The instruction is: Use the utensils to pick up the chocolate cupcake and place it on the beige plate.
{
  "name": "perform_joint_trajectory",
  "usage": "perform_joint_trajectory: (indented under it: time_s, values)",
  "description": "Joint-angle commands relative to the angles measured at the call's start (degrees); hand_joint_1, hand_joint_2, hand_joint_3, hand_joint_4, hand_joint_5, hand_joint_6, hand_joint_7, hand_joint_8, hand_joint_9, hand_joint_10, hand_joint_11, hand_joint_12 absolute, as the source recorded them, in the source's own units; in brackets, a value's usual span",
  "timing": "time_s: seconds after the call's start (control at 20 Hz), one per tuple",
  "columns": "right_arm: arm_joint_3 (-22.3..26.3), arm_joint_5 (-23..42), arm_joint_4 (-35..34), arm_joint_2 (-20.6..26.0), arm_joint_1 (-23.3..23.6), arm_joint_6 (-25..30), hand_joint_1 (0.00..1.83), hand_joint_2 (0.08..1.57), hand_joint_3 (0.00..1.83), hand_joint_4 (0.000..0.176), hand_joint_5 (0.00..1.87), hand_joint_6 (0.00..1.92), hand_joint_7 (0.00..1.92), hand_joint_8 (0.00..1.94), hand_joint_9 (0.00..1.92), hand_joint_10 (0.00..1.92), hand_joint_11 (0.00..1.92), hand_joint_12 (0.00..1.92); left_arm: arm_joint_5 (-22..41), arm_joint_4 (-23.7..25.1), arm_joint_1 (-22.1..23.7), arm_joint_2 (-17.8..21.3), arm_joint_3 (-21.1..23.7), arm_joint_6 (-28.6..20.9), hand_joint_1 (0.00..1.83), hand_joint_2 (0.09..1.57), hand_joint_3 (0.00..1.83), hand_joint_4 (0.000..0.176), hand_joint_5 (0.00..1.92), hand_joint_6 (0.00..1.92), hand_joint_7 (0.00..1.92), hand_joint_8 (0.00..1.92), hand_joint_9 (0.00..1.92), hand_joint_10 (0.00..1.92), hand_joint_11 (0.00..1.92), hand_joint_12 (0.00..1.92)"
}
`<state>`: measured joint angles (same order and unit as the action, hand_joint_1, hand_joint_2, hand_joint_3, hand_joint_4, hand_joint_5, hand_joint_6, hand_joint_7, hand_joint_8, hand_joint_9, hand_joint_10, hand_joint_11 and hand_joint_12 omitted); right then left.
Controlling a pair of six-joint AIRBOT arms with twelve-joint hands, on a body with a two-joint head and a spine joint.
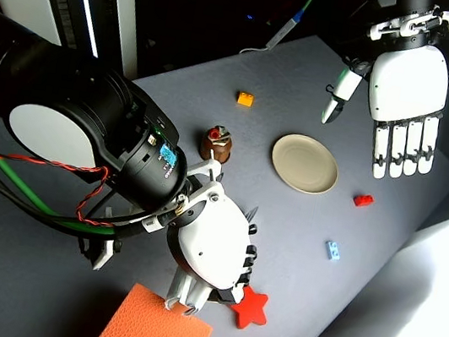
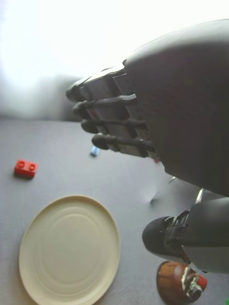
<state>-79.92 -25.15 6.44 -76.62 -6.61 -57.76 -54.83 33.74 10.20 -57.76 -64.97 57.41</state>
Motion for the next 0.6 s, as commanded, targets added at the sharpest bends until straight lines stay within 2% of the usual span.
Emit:
perform_joint_trajectory:
  time_s: [0.0,0.3,0.55]
  values:
    - [0.19,4.81,0.34,0.46,1.01,-0.23,1.0,1.13,0.0,0.0,0.46,0.67,0.43,1.03,0.44,1.3,0.47,1.64,2.04,3.16,0.6,0.34,-0.09,0.4,0.2,1.05,0.0,0.0,0.09,0.01,0.06,0.01,0.05,0.0,0.0,0.0]
    - [0.17,5.34,0.4,0.49,-0.93,-0.71,0.99,1.15,0.0,0.0,0.48,0.66,0.42,1.08,0.42,1.36,0.46,1.68,2.2,3.25,0.46,0.17,-0.57,0.4,0.19,1.06,0.0,0.0,0.09,0.0,0.07,0.0,0.03,0.0,0.0,0.0]
    - [0.15,6.84,0.44,0.54,-2.33,-1.52,0.99,1.14,0.0,0.0,0.57,0.56,0.44,1.14,0.42,1.43,0.5,1.73,2.24,3.27,0.47,0.08,-0.77,0.4,0.19,1.06,0.0,0.0,0.08,0.0,0.06,0.0,0.02,0.0,0.0,0.0]
